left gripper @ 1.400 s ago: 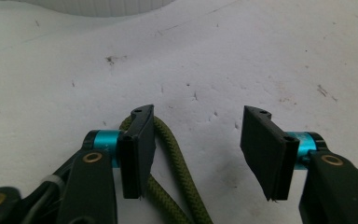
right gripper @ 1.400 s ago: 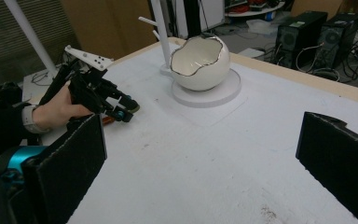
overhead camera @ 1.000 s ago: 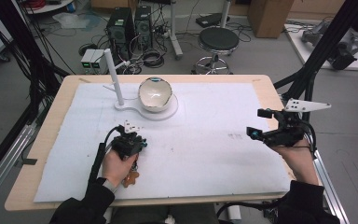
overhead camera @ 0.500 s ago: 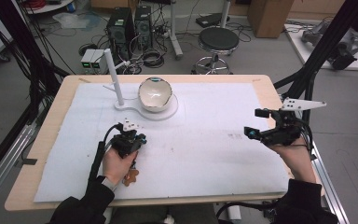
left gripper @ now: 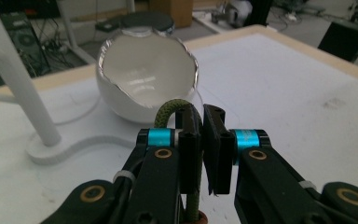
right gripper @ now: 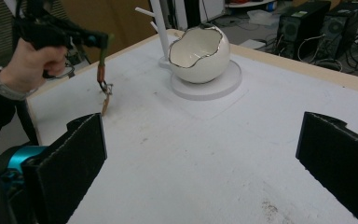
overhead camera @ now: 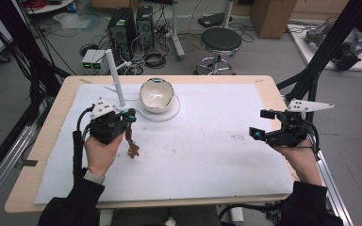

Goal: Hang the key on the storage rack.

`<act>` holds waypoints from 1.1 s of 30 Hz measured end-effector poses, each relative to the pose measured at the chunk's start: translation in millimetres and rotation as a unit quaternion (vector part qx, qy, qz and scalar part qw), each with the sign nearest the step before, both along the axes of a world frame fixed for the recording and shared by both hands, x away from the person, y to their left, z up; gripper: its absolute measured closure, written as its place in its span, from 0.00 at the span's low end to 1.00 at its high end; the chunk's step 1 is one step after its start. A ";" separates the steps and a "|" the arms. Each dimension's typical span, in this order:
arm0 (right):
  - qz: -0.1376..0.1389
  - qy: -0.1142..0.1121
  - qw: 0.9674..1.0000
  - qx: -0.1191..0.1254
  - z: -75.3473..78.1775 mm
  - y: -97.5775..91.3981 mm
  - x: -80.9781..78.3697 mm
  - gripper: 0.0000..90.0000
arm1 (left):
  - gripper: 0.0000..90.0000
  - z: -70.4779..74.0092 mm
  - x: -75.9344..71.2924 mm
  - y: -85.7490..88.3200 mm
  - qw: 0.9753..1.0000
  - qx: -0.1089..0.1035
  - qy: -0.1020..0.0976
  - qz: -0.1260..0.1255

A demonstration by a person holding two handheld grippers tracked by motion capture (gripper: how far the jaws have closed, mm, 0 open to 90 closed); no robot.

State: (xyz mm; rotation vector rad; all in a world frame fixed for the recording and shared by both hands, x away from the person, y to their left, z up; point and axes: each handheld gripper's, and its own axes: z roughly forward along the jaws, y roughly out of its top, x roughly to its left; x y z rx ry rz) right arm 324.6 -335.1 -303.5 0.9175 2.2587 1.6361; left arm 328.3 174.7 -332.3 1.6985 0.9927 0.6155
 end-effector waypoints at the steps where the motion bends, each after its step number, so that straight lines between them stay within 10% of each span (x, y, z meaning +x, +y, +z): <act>1: 0.000 0.000 1.000 0.000 0.0 0.0 0.0 0.01 | 0.94 4.8 -0.4 3.0 1.000 -0.001 -0.006 0.002; 7: 0.002 0.002 1.000 0.003 0.0 1.0 0.6 0.01 | 0.94 32.4 -2.2 24.2 0.998 -0.047 -0.032 0.010; 12: 0.004 0.001 1.000 0.005 0.2 2.3 3.2 0.01 | 0.94 43.2 3.1 31.9 0.999 -0.032 -0.029 0.023; 33: 0.016 -0.013 1.000 0.019 4.9 6.0 3.4 0.01 | 0.94 37.6 87.7 62.3 0.994 -0.047 0.032 0.096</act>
